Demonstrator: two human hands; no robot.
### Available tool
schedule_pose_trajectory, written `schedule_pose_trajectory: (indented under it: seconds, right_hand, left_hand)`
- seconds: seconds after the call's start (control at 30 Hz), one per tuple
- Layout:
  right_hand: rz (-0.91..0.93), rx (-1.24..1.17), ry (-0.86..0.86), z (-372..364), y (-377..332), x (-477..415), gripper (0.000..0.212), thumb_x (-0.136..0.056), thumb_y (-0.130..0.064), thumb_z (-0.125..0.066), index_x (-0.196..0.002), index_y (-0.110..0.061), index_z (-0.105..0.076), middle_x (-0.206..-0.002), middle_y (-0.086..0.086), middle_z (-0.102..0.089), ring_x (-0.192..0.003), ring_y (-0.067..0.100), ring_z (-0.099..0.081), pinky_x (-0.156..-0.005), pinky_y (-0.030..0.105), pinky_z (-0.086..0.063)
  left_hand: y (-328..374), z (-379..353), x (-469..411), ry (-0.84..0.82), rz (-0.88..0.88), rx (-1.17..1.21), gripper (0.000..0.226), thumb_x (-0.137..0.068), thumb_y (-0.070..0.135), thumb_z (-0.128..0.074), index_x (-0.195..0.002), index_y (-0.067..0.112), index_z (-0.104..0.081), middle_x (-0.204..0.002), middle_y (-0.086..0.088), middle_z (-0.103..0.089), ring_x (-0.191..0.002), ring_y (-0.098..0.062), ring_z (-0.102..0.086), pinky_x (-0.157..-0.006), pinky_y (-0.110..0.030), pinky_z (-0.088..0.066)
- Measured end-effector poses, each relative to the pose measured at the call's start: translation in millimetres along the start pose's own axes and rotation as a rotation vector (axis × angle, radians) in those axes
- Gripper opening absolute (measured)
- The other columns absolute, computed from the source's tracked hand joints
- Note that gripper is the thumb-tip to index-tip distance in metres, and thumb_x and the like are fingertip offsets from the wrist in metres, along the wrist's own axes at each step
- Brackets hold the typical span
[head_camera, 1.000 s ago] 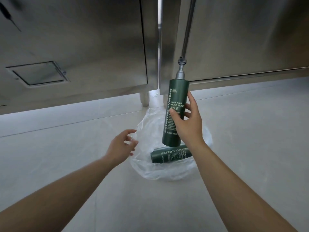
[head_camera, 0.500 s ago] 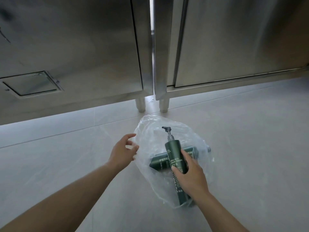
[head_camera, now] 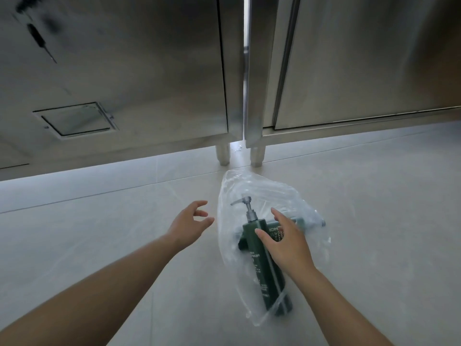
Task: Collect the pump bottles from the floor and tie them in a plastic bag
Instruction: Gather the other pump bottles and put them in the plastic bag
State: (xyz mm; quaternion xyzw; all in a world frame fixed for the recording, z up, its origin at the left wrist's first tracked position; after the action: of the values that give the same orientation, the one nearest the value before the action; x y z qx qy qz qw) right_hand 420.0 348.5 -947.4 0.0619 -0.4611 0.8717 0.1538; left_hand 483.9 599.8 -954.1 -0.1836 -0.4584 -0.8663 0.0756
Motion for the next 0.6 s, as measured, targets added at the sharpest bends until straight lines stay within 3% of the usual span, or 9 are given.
schedule_pose_trajectory:
  seconds: [0.17, 0.27, 0.37, 0.6]
  right_hand:
    - [0.137, 0.012, -0.001, -0.8, -39.2, 6.3, 0.067, -0.078, -0.055, -0.063, -0.137, -0.041, -0.035, -0.138, -0.015, -0.043, -0.125, 0.005, -0.041, -0.096, 0.025, -0.037]
    - [0.223, 0.013, -0.074, -19.1, -64.5, 18.0, 0.063, -0.080, -0.049, -0.064, -0.136, -0.039, -0.037, -0.131, -0.019, -0.043, -0.126, 0.005, -0.041, -0.093, 0.015, -0.033]
    - [0.316, 0.086, -0.186, -54.7, -85.7, 37.0, 0.065, -0.083, -0.050, -0.060, -0.140, -0.032, -0.034, -0.145, -0.012, -0.039, -0.133, 0.008, -0.035, -0.103, 0.019, -0.025]
    - [0.356, 0.272, -0.453, -156.2, -80.0, 83.4, 0.066, -0.088, -0.052, -0.052, -0.144, -0.027, -0.027, -0.150, -0.005, -0.032, -0.138, 0.012, -0.028, -0.111, 0.026, -0.022]
  left_hand:
    - [5.5, 24.8, 12.3, -0.006, -0.032, -0.091, 0.050, -0.086, 0.039, -0.063, -0.132, 0.032, -0.045, -0.115, 0.006, -0.056, -0.096, -0.010, -0.061, -0.066, -0.022, -0.046]
    - [1.2, 46.8, 26.7, -0.007, -0.048, -0.148, 0.049, -0.087, 0.041, -0.061, -0.132, 0.031, -0.045, -0.116, 0.006, -0.055, -0.103, -0.013, -0.059, -0.074, -0.026, -0.048]
    - [-19.2, 69.1, 48.4, 0.033, -0.037, -0.204, 0.048, -0.087, 0.043, -0.059, -0.131, 0.031, -0.046, -0.116, 0.007, -0.056, -0.107, -0.013, -0.057, -0.087, -0.030, -0.046]
    - [-115.9, 106.1, 109.0, 0.112, 0.116, -0.269, 0.049, -0.088, 0.041, -0.060, -0.132, 0.027, -0.047, -0.124, 0.001, -0.058, -0.114, -0.015, -0.055, -0.093, -0.027, -0.040]
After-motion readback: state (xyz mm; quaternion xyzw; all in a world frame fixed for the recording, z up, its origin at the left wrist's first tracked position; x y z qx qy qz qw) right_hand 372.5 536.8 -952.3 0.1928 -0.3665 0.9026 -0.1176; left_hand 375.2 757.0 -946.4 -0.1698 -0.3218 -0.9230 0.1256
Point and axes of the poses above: each hand's wrist, its own x-axis away from the middle knuckle, its own z-axis out of the back of the hand, y = z × x, the point moved 10 cm from there along -x, towards the middle knuckle
